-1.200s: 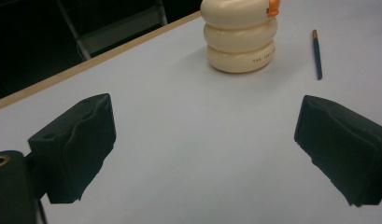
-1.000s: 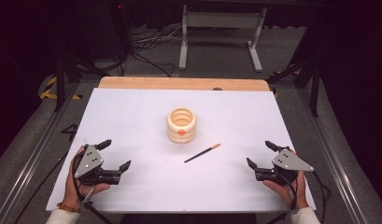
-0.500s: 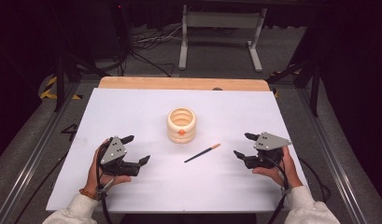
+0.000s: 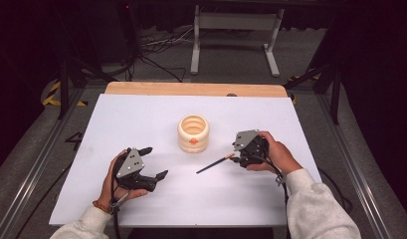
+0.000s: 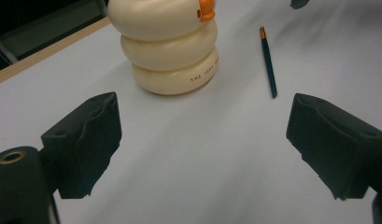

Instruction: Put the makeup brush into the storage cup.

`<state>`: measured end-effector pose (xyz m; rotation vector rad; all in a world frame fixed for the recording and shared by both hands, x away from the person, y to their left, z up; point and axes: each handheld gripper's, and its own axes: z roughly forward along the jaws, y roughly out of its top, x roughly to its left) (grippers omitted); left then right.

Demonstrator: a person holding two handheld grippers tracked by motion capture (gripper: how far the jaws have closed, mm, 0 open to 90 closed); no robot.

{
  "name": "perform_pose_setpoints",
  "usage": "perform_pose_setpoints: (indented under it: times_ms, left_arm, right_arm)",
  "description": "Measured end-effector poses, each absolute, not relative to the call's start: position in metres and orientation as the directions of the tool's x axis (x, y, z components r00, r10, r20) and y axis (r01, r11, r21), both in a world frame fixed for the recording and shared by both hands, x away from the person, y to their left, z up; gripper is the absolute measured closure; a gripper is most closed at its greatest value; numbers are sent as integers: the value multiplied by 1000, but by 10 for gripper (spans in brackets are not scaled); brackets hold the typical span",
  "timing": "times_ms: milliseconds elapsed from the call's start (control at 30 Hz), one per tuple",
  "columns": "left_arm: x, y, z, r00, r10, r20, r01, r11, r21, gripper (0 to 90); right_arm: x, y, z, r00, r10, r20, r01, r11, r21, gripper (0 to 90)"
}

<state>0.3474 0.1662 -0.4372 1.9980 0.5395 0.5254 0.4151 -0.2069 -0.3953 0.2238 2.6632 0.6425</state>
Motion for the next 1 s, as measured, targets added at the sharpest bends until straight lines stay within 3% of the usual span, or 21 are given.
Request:
perform_pose_setpoints:
  times_ms: [33, 100, 400, 533, 800, 1000]
  left_arm:
    - [347, 166, -437, 812, 567, 140, 153, -437, 886, 115]
    - [346, 166, -437, 815, 562, 141, 147, -436, 888, 120]
    - [342, 164, -437, 825, 547, 144, 138, -442, 886, 124]
    - [343, 164, -438, 826, 545, 140, 143, -443, 885, 125]
    - [342, 161, -439, 835, 532, 138, 142, -452, 881, 130]
    - [341, 158, -441, 842, 518, 151, 136, -474, 870, 140]
  right_arm:
    - [419, -201, -396, -921, 205, -331, 42, 898, 438, 588]
    - [425, -191, -398, -929, 157, -335, 23, 928, 372, 617]
    - [447, -162, -409, -968, 21, -248, -22, 985, 171, 578]
    - [453, -155, -418, -977, -14, -212, -36, 994, 104, 638]
    - [458, -154, -419, -993, -22, -114, -34, 994, 104, 830]
    - [455, -151, -418, -992, -20, -127, -32, 995, 93, 840]
